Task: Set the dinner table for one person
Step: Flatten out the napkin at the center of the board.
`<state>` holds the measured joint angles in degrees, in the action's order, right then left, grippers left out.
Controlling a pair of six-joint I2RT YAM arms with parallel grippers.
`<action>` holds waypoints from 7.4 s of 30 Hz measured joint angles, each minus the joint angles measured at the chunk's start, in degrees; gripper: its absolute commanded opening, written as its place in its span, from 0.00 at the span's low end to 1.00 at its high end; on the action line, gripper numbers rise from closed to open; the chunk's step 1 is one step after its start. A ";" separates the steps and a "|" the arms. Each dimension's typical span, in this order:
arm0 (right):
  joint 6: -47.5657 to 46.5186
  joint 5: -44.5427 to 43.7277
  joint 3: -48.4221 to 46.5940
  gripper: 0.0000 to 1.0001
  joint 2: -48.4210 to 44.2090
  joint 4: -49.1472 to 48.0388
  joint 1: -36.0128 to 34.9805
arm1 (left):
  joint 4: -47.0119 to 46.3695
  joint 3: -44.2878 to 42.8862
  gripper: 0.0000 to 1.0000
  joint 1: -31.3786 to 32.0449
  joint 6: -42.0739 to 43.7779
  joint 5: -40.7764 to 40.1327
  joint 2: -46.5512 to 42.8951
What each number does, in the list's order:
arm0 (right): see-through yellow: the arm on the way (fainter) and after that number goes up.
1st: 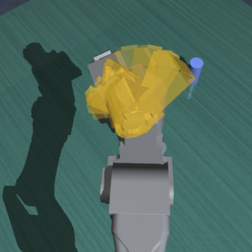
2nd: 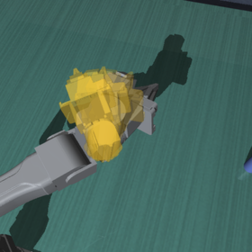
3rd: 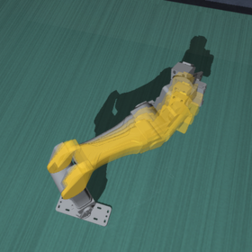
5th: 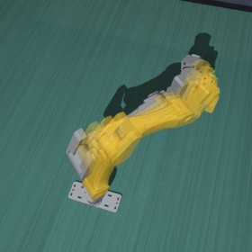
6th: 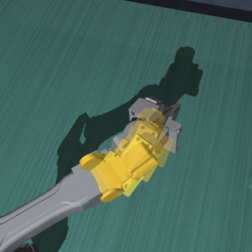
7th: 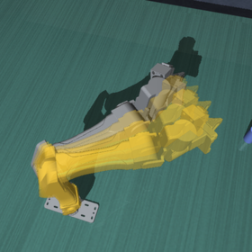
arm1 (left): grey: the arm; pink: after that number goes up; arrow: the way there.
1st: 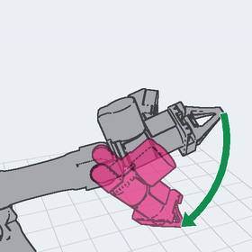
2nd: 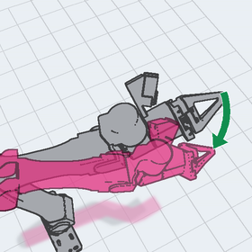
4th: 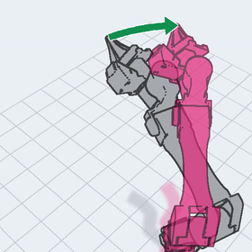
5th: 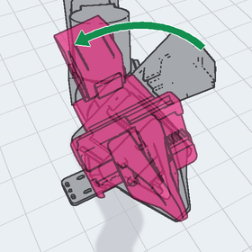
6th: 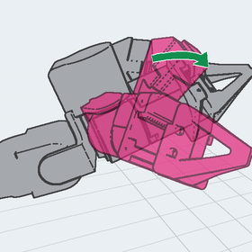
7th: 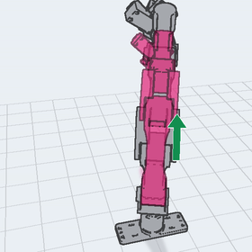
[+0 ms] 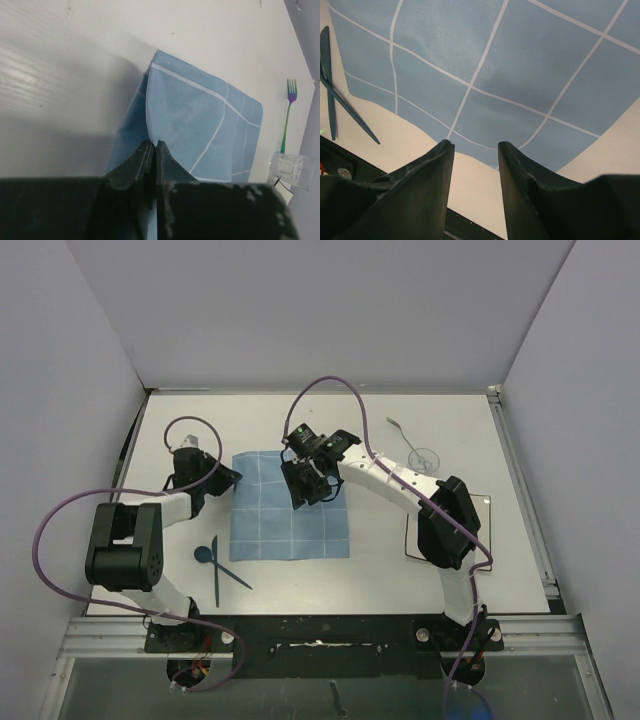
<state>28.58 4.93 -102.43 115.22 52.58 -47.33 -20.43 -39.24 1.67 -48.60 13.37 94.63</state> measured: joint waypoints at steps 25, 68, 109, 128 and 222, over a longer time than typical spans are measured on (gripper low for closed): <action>1.05 -0.13 6.73 0.40 -8.81 -3.19 -2.99 | 51.04 -50.47 0.00 6.62 16.87 -12.90 -22.29; 0.44 -0.76 9.05 0.52 -22.75 0.35 1.01 | 49.00 -35.78 0.00 41.11 6.03 -27.45 -18.25; 2.08 -2.84 22.40 0.53 -22.91 -3.67 2.51 | 61.92 -49.92 0.00 40.59 13.27 -29.42 -25.68; 0.28 -7.91 12.20 0.54 -30.60 6.19 3.43 | 48.00 -38.56 0.00 51.34 4.90 -27.12 -15.28; -0.09 -0.98 7.69 0.56 -26.51 2.78 0.02 | 77.50 -19.19 0.69 67.25 -46.49 -65.61 -22.45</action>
<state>28.49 3.95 -94.74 88.71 55.35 -47.31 57.08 -58.43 68.93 -95.09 -52.25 72.18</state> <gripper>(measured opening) 0.555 0.692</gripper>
